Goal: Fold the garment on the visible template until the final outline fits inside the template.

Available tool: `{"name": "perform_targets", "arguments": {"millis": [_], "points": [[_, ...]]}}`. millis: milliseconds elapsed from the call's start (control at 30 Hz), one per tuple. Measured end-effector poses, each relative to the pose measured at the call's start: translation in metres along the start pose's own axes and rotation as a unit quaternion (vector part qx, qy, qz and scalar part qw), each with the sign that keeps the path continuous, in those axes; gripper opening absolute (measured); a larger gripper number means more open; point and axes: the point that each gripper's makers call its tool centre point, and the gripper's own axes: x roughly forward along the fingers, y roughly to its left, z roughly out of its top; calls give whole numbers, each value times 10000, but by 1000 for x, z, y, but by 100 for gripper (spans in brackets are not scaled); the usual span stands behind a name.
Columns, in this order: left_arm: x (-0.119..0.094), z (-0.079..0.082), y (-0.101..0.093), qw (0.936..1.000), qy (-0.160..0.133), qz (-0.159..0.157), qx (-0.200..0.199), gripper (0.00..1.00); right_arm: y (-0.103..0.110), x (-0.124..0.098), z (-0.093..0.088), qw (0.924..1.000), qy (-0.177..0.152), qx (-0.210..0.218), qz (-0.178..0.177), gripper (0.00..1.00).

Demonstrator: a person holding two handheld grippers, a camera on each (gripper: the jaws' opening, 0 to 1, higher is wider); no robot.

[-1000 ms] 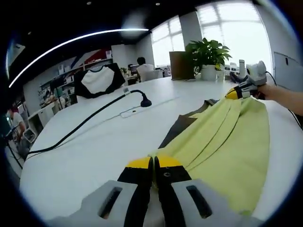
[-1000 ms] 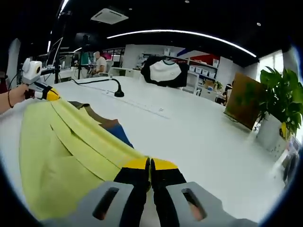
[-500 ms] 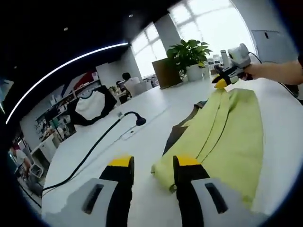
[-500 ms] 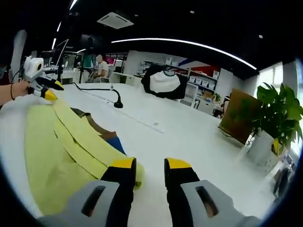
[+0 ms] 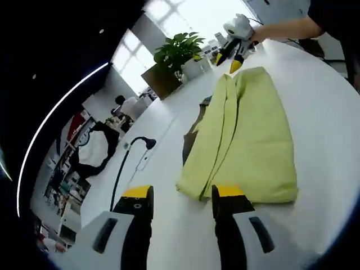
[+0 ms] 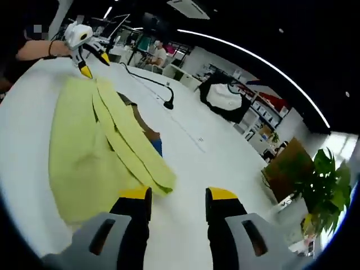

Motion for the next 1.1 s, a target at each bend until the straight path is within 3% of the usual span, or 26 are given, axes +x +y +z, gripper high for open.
{"name": "perform_targets", "arguments": {"millis": [300, 367, 533, 700, 833, 967, 1100], "points": [[15, -6, -9, 9993, 161, -190, 290, 32, 9, 16, -1, 9996, 117, -161, 195, 28], [16, -7, -9, 9992, 172, -213, 280, 29, 11, 21, -9, 9992, 312, 15, 249, 28], [20, -10, -13, 9987, 233, -309, 323, 23, 14, 29, -12, 9988, 287, 220, 330, 20], [23, -11, -14, 9989, 212, -403, 91, 12, 13, 29, 1, 9962, -84, 762, 401, 3], [23, -9, -13, 9991, 156, -385, 69, 3, 9, 26, 4, 9948, -197, 925, 369, 1], [20, 0, -1, 9983, -105, -234, -517, 2, 6, 23, 13, 9860, -472, 1548, 406, 0], [18, 4, 16, 9907, -337, -51, -1320, 2, -5, 23, 19, 9721, -682, 2214, 357, 0]]}}
